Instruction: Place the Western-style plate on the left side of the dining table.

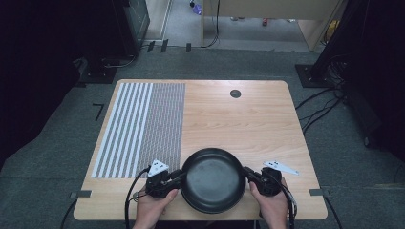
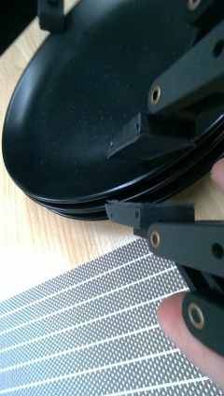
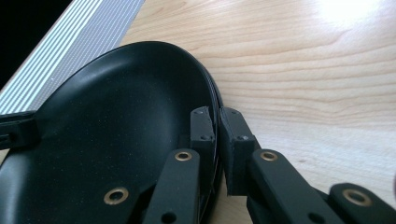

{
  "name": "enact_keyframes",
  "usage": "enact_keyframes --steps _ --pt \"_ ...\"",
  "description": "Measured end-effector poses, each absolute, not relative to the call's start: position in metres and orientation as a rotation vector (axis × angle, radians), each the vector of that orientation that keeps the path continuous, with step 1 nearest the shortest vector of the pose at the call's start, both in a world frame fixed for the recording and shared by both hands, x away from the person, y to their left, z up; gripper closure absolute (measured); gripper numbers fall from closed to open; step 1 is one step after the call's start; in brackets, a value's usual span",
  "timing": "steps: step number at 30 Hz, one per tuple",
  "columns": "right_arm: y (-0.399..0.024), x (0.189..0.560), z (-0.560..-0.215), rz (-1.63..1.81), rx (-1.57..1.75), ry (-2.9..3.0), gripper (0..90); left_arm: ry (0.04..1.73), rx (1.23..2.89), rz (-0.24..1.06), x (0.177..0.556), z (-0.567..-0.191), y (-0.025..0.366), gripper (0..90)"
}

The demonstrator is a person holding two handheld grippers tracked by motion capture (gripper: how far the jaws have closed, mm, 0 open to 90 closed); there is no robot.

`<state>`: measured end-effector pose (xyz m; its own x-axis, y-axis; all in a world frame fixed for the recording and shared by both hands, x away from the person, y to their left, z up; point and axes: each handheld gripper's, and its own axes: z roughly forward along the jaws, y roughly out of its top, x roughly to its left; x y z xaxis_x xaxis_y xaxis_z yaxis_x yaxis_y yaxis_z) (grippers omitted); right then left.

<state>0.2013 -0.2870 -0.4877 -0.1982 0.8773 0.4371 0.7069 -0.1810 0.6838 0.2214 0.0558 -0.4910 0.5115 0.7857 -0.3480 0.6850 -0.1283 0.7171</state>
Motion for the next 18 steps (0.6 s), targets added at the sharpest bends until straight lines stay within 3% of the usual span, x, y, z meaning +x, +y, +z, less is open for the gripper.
enact_keyframes --steps 18 --pt "-0.287 0.203 -0.498 1.468 1.965 1.79 86.1 1.246 1.836 0.067 0.222 -0.489 0.063 70.5"
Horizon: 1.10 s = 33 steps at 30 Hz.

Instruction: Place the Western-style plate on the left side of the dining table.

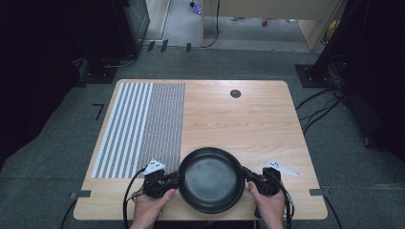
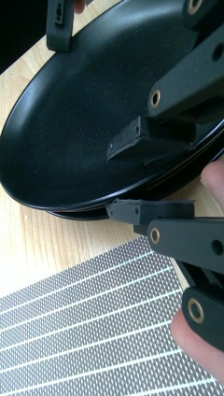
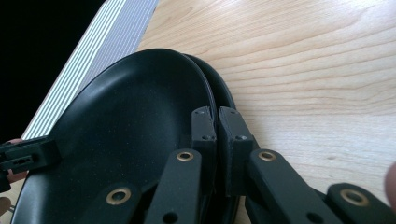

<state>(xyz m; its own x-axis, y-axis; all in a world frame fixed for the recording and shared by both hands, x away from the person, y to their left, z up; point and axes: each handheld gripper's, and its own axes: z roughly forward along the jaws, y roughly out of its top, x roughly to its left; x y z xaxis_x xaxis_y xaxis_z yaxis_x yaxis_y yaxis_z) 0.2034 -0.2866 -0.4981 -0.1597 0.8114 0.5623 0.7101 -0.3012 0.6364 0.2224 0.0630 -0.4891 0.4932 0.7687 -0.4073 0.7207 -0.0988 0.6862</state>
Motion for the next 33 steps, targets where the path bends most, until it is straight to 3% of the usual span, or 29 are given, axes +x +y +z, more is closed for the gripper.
enact_keyframes --steps 14,24,29,33 --pt "-0.272 0.205 -0.507 1.533 1.975 1.839 83.5 1.244 1.826 0.085 0.222 -0.48 0.078 70.5" --pt "-0.27 0.206 -0.511 1.548 2.026 1.831 80.7 1.229 1.836 0.015 0.223 -0.483 0.081 70.4" --pt "-0.275 0.208 -0.517 1.644 2.084 1.799 83.1 1.218 1.838 -0.134 0.224 -0.49 0.08 63.9" --pt "-0.277 0.207 -0.519 1.688 2.15 1.749 84.3 1.222 1.841 -0.11 0.222 -0.489 0.078 63.8"
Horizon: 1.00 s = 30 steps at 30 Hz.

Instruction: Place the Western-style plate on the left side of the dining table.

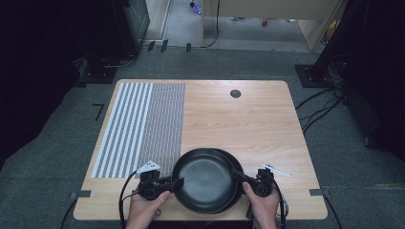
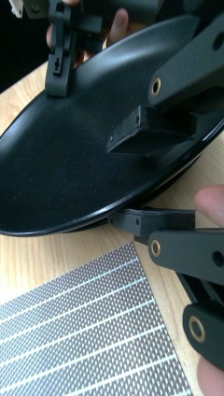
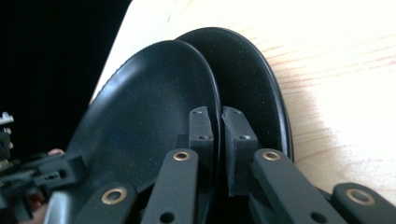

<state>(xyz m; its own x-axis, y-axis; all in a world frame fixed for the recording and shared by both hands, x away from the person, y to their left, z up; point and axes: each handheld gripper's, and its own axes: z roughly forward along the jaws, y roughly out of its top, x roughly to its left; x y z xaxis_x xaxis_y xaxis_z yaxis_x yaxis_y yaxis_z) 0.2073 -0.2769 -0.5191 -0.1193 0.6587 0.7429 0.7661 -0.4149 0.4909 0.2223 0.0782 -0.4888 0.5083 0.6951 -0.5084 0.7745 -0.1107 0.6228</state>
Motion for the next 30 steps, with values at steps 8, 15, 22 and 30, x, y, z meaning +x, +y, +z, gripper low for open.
enact_keyframes --steps 8,15,22,30 --pt "-0.274 0.204 -0.52 -1.616 -2.034 -1.607 84.8 1.233 1.806 -0.125 0.223 -0.485 0.083 69.7" --pt "-0.274 0.201 -0.51 -1.668 -2.032 -1.575 85.2 1.233 1.785 -0.124 0.222 -0.479 0.085 72.8" --pt "-0.273 0.2 -0.506 -1.67 -2.047 -1.596 84.8 1.245 1.748 -0.142 0.225 -0.478 0.086 74.8" --pt "-0.269 0.206 -0.496 -1.681 -2.036 -1.588 84.7 1.222 1.748 -0.123 0.231 -0.466 0.091 74.9"
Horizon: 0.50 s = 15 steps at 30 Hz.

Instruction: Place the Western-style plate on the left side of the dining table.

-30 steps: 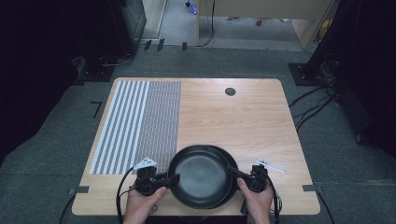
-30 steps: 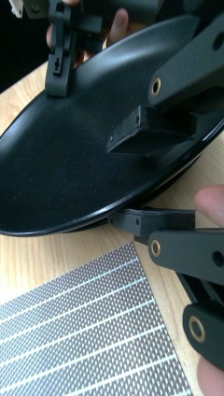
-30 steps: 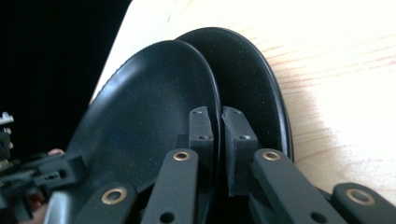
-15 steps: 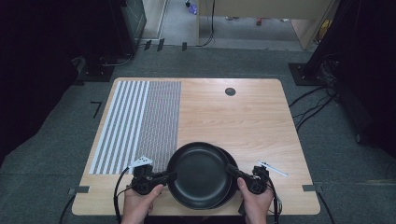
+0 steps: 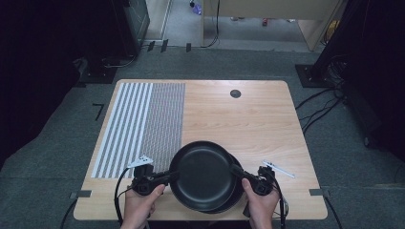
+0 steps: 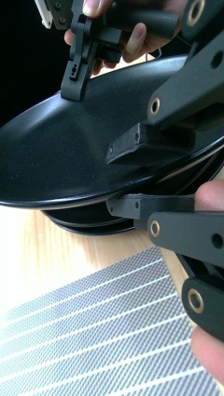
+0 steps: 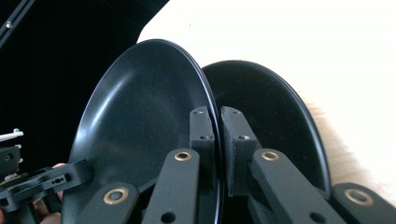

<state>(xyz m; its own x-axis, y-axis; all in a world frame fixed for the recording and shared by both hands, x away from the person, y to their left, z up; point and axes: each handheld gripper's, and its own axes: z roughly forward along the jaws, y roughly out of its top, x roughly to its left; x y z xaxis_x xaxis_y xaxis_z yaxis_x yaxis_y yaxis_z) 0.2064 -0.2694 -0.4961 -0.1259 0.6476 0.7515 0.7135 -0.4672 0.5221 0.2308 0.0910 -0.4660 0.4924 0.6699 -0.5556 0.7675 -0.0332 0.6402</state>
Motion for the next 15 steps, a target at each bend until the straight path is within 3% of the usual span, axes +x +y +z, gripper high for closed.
enact_keyframes --steps 15 --pt "-0.228 0.248 -0.464 -1.696 -1.986 -1.662 84.3 1.234 1.682 -0.107 0.265 -0.442 0.137 76.7"
